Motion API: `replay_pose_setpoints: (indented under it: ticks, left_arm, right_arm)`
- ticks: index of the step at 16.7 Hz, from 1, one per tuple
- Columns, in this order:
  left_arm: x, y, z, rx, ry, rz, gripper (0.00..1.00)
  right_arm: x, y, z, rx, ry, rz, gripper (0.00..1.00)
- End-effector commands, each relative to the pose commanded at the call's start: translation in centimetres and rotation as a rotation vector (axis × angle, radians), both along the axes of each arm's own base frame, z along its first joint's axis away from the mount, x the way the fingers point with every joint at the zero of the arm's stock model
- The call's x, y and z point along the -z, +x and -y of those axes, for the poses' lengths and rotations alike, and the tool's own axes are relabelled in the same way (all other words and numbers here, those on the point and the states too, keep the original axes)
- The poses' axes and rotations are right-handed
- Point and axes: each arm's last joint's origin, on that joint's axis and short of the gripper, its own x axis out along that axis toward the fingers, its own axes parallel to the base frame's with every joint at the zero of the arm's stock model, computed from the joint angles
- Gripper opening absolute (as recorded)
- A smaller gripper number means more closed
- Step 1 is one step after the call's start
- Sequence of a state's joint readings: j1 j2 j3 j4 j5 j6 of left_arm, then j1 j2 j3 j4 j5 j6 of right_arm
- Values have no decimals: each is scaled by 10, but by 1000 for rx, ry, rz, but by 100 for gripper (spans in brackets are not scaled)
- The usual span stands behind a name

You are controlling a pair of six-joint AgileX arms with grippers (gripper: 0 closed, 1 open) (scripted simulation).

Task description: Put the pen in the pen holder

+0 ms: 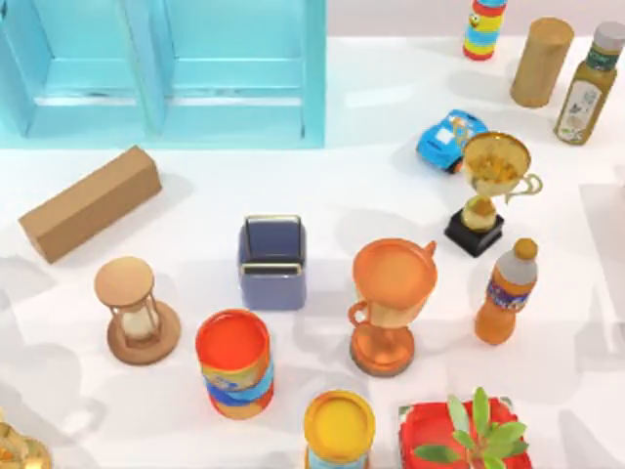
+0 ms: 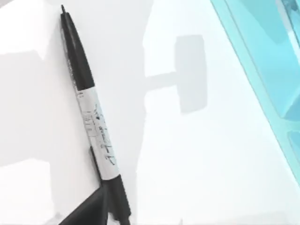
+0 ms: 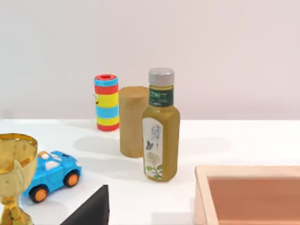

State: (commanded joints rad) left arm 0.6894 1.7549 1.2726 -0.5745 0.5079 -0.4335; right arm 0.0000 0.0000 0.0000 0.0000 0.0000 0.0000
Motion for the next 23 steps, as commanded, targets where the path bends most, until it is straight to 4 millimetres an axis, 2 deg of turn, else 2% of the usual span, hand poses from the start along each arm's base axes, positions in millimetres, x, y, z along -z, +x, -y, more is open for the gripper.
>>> replay_pose_setpoints:
  ticks: [3,5,12,14,19,21,23]
  left_arm:
    - [45,5,-18,-60,-150,-128,100]
    - [63,4,-21,-81,-207,-182,100]
    - [72,8,-20,-83,-217,-194,100]
    - [87,18,-18,-85,-220,-196,100]
    - [141,49,-4,-85,-214,-187,100]
    - [150,54,0,-85,-217,-192,100]
    - [150,54,1,-85,-217,-192,100]
  right_arm:
    - [0,0,0,0,0,0,100]
    - [0,0,0,0,0,0,100]
    - [0,0,0,0,0,0,100]
    - [0,0,0,0,0,0,100]
    - [0,0,0,0,0,0,100]
    - [0,0,0,0,0,0,100]
    - [0,0,0,0,0,0,100]
